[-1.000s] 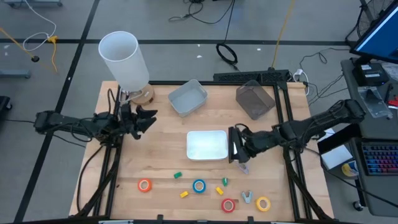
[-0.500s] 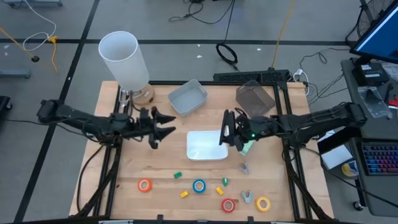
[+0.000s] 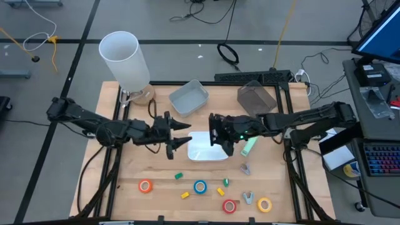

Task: Pick and place Stapler, Stapler remover, tape
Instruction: Put the black stapler into the gray bin

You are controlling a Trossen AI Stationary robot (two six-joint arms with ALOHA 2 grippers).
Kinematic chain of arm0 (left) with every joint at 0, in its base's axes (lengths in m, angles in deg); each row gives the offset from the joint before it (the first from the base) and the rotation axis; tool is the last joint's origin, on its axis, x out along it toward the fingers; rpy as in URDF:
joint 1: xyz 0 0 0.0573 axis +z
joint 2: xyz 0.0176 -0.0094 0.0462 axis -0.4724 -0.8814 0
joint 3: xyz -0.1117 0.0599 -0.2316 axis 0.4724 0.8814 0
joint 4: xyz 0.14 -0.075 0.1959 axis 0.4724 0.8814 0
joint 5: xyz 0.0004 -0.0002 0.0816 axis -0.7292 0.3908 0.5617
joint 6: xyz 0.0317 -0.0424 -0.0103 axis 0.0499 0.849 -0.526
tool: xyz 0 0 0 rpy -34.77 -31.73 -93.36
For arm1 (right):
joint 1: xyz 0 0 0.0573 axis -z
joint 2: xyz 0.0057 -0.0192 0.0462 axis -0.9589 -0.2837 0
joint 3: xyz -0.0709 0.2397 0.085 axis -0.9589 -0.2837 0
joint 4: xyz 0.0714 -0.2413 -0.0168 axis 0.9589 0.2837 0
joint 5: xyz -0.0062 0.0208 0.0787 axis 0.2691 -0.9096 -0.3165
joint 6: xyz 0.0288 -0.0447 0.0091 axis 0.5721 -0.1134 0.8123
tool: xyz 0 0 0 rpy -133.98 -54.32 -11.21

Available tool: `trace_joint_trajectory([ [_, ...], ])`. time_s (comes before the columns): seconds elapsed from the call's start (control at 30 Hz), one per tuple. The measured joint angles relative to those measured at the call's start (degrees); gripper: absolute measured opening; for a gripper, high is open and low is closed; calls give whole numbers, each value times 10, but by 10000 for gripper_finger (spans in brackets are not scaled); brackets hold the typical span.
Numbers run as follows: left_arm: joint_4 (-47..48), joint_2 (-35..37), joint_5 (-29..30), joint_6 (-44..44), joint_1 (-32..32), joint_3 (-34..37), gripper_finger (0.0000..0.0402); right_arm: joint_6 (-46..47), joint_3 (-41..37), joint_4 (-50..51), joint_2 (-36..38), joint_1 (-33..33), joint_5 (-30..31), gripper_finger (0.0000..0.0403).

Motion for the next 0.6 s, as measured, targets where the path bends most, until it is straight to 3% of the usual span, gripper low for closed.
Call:
trace_joint_trajectory([
  [0.13,24,-11,3,-9,-1,-25,248,-42,54,51,-28,1,22,115],
  [0.33,37,-12,18,-28,-4,-34,248,-72,101,50,-64,1,21,115],
  [0.6,46,-13,46,-41,-9,-34,248,-80,124,51,-83,1,21,115],
])
